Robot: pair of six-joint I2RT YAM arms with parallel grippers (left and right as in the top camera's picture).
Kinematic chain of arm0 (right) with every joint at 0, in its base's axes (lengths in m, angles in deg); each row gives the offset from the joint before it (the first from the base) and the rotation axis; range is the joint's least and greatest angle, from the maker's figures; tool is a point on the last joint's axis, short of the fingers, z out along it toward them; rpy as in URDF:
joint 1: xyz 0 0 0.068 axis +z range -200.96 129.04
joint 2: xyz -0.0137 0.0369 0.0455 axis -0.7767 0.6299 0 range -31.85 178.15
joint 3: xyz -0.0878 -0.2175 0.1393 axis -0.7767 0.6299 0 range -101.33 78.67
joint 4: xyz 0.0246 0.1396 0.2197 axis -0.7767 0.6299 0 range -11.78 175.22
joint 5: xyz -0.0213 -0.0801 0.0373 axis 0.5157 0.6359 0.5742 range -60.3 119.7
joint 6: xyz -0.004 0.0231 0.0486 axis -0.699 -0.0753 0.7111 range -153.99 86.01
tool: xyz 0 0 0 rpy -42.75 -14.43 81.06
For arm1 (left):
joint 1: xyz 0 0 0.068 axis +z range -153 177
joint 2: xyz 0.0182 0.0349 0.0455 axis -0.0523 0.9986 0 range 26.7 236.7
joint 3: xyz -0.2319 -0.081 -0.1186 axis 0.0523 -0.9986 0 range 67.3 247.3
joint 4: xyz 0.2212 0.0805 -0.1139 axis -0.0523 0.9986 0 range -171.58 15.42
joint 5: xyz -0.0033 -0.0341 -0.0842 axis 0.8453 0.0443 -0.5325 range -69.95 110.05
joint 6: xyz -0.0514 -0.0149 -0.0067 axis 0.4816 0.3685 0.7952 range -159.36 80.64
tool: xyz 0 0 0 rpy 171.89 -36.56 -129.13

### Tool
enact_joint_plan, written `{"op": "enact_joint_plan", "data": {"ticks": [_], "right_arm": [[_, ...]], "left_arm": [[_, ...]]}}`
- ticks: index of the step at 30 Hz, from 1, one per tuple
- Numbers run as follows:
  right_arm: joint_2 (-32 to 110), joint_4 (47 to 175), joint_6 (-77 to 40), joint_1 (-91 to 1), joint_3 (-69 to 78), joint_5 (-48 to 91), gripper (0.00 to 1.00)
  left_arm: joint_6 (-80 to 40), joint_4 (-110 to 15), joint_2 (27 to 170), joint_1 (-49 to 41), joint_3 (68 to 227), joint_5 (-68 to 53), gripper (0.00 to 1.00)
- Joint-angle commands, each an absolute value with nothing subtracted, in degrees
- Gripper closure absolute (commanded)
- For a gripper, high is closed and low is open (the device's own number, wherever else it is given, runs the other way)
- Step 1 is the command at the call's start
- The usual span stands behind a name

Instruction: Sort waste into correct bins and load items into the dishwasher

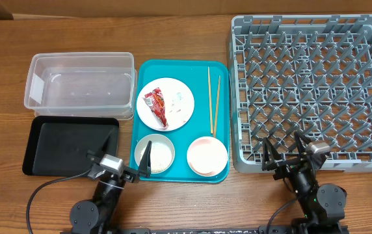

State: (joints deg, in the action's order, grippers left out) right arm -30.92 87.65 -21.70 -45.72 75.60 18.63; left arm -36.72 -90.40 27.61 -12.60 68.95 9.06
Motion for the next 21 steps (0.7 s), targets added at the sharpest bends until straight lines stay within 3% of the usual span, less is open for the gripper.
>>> {"op": "enact_joint_plan", "data": {"ticks": [1,7,15,21], "right_arm": [[-29.54,92.29,-15.34,-45.88,66.7,15.97,0.0],[-15.22,111.22,-14.53,-45.83,47.03,14.59,0.0],[12.78,135.21,-19.47,-45.83,14.2,14.63,0.0],[24.75,141.49,-19.01,-45.83,-0.03,11.44,0.0]], "left_arm": [[-33.51,-87.49,28.44,-12.34,74.98,8.6,0.0],[-32.42,-64.63,40.9,-12.34,95.28,9.32,0.0],[-32.48,-31.1,71.54,-12.36,129.21,7.58,0.0],[-28.92,-23.25,84.53,-12.39,140.75,-1.89,0.0]]}}
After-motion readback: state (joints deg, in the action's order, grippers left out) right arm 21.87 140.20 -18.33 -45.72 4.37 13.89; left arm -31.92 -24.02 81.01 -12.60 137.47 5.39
